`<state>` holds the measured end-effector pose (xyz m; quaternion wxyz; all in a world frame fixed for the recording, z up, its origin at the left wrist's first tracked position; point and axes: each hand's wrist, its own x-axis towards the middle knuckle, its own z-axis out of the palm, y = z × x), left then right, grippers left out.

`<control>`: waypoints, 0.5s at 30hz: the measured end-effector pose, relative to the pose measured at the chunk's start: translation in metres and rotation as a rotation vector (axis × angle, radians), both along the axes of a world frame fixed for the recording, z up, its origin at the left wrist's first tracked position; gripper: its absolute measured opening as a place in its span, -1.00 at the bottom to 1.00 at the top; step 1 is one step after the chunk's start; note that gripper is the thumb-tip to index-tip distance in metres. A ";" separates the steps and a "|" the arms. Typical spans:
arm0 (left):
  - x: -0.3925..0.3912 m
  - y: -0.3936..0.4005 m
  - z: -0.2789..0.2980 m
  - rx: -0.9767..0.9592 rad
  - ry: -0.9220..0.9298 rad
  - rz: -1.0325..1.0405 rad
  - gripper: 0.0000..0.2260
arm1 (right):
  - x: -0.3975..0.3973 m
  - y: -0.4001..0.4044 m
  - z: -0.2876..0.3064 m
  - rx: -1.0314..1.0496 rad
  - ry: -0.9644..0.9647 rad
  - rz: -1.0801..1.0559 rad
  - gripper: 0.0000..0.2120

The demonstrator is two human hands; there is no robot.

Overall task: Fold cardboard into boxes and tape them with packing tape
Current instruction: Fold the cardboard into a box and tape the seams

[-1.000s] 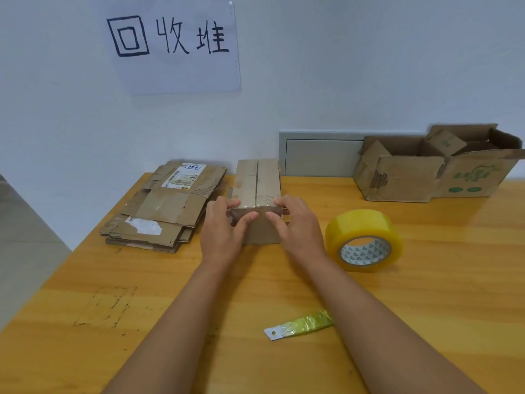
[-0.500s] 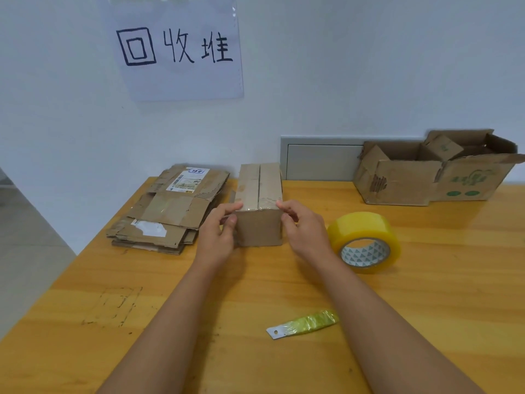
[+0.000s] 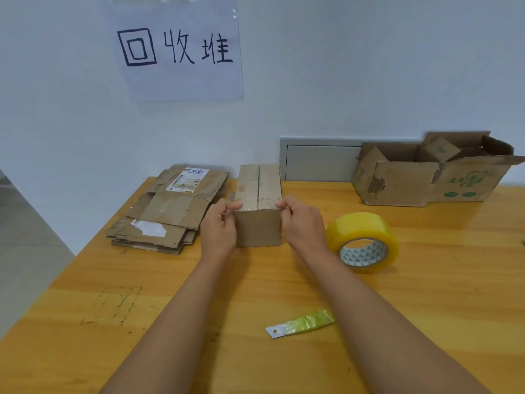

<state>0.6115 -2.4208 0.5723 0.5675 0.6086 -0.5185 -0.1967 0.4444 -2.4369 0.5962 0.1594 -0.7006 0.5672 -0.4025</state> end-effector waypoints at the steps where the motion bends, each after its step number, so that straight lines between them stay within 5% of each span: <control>1: 0.000 -0.001 0.000 0.002 -0.007 0.000 -0.65 | 0.000 0.000 0.001 0.002 0.001 0.002 -0.76; 15: -0.003 0.010 0.014 0.045 0.093 -0.073 -0.79 | -0.001 0.009 0.011 0.078 0.006 0.016 -0.75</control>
